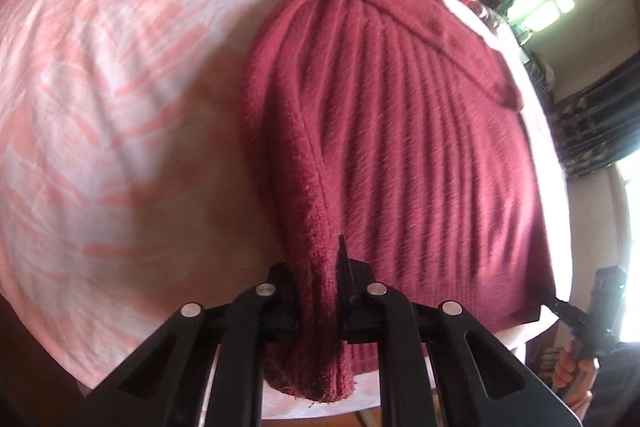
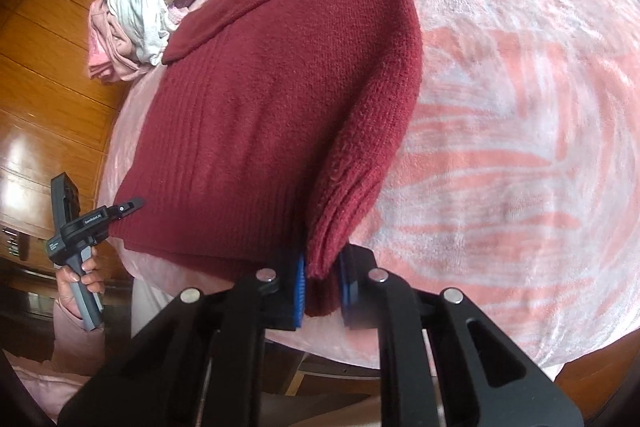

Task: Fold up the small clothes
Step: 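Lift and fold the grasped side inward over the back, then open both tools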

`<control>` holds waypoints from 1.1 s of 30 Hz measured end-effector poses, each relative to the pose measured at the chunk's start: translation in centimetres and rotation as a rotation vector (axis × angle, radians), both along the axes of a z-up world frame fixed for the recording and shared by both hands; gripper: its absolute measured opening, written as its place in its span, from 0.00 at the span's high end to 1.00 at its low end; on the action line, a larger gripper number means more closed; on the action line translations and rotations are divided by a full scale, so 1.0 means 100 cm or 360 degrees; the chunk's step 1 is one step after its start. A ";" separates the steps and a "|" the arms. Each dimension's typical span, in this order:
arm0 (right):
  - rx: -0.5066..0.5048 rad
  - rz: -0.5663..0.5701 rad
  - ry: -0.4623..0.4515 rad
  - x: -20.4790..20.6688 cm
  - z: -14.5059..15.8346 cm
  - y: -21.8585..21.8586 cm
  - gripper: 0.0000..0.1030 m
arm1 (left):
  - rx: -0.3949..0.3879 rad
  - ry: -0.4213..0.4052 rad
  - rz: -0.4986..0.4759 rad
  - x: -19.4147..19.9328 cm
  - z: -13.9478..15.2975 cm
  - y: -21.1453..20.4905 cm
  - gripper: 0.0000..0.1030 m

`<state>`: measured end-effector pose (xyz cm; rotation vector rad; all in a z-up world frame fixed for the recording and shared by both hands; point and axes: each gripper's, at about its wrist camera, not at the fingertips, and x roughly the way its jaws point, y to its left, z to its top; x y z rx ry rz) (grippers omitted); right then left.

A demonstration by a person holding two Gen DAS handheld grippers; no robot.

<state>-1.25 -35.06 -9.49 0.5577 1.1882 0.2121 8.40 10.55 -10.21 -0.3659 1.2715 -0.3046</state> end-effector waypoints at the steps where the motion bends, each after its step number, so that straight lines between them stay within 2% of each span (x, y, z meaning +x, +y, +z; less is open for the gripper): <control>1: 0.0034 0.0004 -0.0023 0.001 0.005 -0.001 0.89 | -0.0027 -0.0007 0.0003 0.002 0.005 0.000 0.88; 7: 0.0147 0.0012 -0.0105 0.025 0.034 -0.014 0.89 | -0.0159 -0.0074 0.0016 0.021 0.032 -0.004 0.88; 13: 0.0099 -0.0001 -0.0168 0.071 0.059 -0.024 0.89 | -0.0172 -0.0140 0.0031 0.054 0.050 -0.011 0.88; 17: 0.0084 -0.0013 -0.0162 0.102 0.063 -0.031 0.89 | -0.0147 -0.0161 0.0038 0.081 0.051 -0.017 0.88; 25: 0.0102 -0.0070 -0.0036 0.174 0.034 -0.045 0.89 | -0.0136 -0.0081 0.0085 0.138 0.027 -0.024 0.88; 33: 0.0113 -0.0131 0.0079 0.222 -0.001 -0.060 0.89 | -0.0169 0.0057 0.0157 0.182 -0.006 -0.027 0.88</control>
